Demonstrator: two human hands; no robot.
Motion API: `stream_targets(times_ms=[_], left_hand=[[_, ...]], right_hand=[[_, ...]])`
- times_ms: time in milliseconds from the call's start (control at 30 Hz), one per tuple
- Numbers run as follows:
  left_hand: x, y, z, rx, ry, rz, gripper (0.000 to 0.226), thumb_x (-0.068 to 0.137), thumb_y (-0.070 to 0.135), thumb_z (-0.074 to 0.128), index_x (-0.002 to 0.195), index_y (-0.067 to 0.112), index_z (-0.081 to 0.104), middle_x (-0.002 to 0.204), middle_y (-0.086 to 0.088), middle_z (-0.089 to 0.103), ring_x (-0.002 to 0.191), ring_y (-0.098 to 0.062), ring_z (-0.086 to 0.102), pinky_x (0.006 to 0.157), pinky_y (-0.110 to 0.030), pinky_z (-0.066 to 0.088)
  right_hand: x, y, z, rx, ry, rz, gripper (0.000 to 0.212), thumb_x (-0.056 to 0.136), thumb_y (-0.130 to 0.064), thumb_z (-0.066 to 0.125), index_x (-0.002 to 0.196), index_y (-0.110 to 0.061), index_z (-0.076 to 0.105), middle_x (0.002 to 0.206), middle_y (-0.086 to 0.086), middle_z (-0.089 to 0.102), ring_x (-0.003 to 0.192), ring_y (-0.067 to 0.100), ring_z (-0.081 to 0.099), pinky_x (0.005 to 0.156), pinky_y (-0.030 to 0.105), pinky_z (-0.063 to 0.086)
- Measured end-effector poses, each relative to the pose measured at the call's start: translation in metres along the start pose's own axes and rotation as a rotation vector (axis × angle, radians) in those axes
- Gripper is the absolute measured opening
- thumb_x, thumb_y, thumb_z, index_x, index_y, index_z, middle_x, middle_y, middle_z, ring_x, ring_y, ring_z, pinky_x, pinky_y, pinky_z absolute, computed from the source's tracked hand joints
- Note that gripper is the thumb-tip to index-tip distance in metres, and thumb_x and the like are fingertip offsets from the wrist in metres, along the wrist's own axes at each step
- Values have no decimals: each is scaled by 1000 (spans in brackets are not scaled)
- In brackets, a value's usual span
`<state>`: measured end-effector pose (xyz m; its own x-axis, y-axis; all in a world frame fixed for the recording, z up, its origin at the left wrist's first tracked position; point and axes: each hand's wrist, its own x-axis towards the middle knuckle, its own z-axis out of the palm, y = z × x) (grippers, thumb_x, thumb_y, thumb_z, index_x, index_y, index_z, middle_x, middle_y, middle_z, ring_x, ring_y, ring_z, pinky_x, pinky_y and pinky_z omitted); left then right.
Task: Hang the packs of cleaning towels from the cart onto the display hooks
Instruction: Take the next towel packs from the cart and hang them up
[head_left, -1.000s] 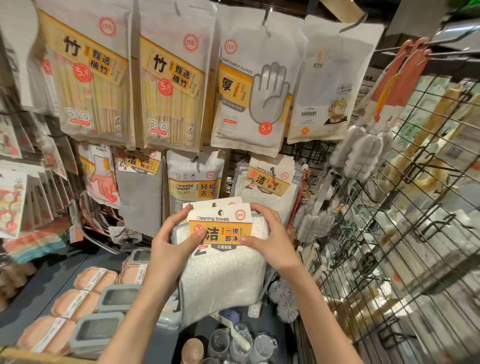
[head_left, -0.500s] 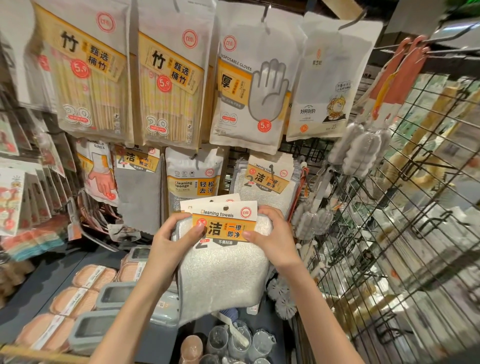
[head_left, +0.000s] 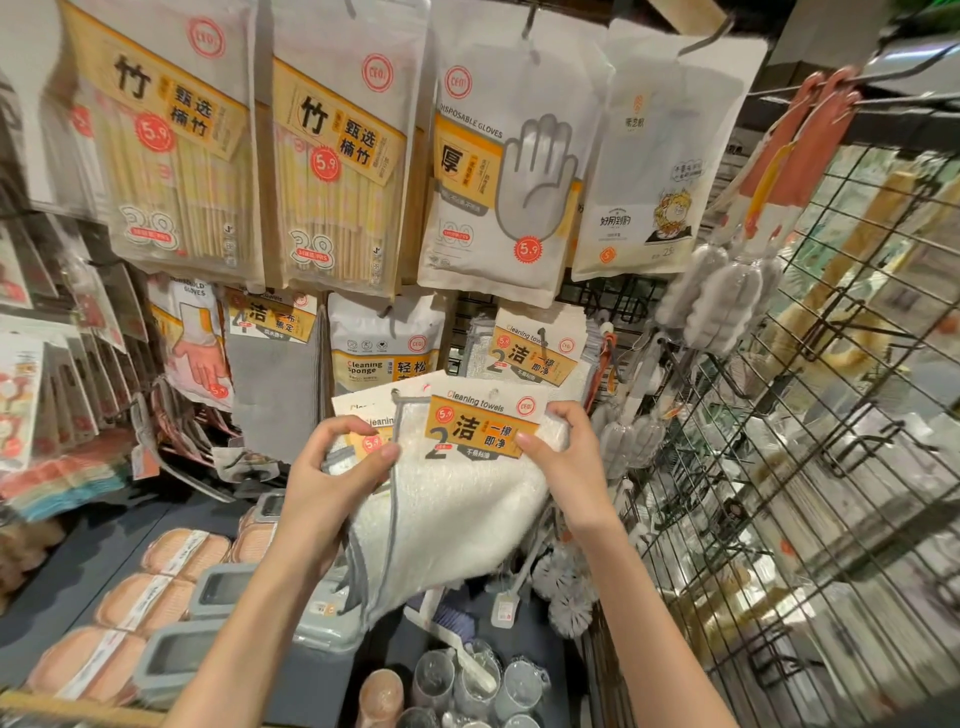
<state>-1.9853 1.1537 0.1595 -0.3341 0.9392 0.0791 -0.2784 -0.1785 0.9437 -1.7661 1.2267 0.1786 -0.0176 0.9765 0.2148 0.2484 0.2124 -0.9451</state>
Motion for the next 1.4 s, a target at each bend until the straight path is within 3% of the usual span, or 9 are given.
stream_targets(times_ms=[167, 433, 633, 800, 900, 1167, 1233, 1333, 1400], left_hand=[[8, -1, -10, -23, 19, 17, 34, 74, -5, 73, 77, 27, 61, 92, -4, 76, 83, -21, 72, 63, -22, 57], [8, -6, -19, -25, 75, 15, 34, 74, -3, 74, 76, 29, 62, 98, 0, 75, 90, -22, 73, 67, -22, 58], [9, -3, -24, -29, 97, 15, 37, 76, -7, 71, 78, 29, 62, 91, 2, 76, 85, -19, 73, 69, -21, 58], [8, -3, -28, -29, 102, 19, 35, 77, -7, 70, 80, 27, 61, 93, 1, 76, 86, -18, 73, 72, -25, 59], [7, -3, -31, -33, 113, 22, 35, 77, -6, 71, 79, 28, 62, 98, -2, 75, 88, -20, 73, 73, -26, 59], [7, -7, -30, -26, 90, 26, 36, 77, -9, 69, 78, 26, 61, 90, 13, 75, 86, -16, 73, 71, -24, 60], [7, -8, -29, -32, 89, 26, 37, 77, -9, 69, 78, 27, 62, 90, 11, 76, 84, -16, 73, 71, -24, 60], [8, -8, -26, -64, 90, 14, 38, 78, -11, 67, 82, 27, 62, 87, 6, 76, 79, -15, 73, 66, -22, 59], [8, -6, -25, -89, 85, 7, 41, 80, -13, 64, 83, 28, 62, 86, 1, 77, 76, -15, 73, 63, -21, 58]], right_hand=[[20, 0, -17, 26, 128, -66, 32, 86, -7, 63, 108, -24, 48, 115, -7, 53, 110, 13, 52, 90, 24, 45], [51, 6, -23, 16, 309, -8, 30, 86, 0, 62, 108, -16, 49, 111, -1, 54, 108, 17, 52, 88, 28, 41], [61, 13, -21, 13, 374, -12, 30, 85, -2, 62, 111, -14, 51, 107, -6, 53, 100, 10, 50, 69, 2, 37], [66, 16, -19, 23, 375, -23, 31, 86, -3, 61, 111, -18, 51, 112, -7, 53, 105, 9, 48, 85, 21, 34], [65, 18, -20, 40, 367, -48, 31, 86, -3, 61, 107, -23, 50, 114, -7, 54, 107, 10, 50, 87, 23, 35], [70, 24, -16, 52, 404, -64, 31, 84, -5, 65, 105, -24, 51, 102, -15, 54, 92, -5, 49, 69, -3, 36], [77, 24, -13, 51, 432, -55, 32, 83, -5, 66, 106, -21, 51, 106, -8, 55, 94, 4, 54, 72, 1, 39], [90, 24, -7, -24, 462, -31, 34, 82, -14, 70, 108, -22, 51, 113, -4, 58, 105, 16, 55, 87, 28, 44], [97, 25, -6, -90, 480, -30, 38, 80, -20, 73, 110, -22, 51, 119, -2, 58, 108, 15, 53, 84, 31, 42]])
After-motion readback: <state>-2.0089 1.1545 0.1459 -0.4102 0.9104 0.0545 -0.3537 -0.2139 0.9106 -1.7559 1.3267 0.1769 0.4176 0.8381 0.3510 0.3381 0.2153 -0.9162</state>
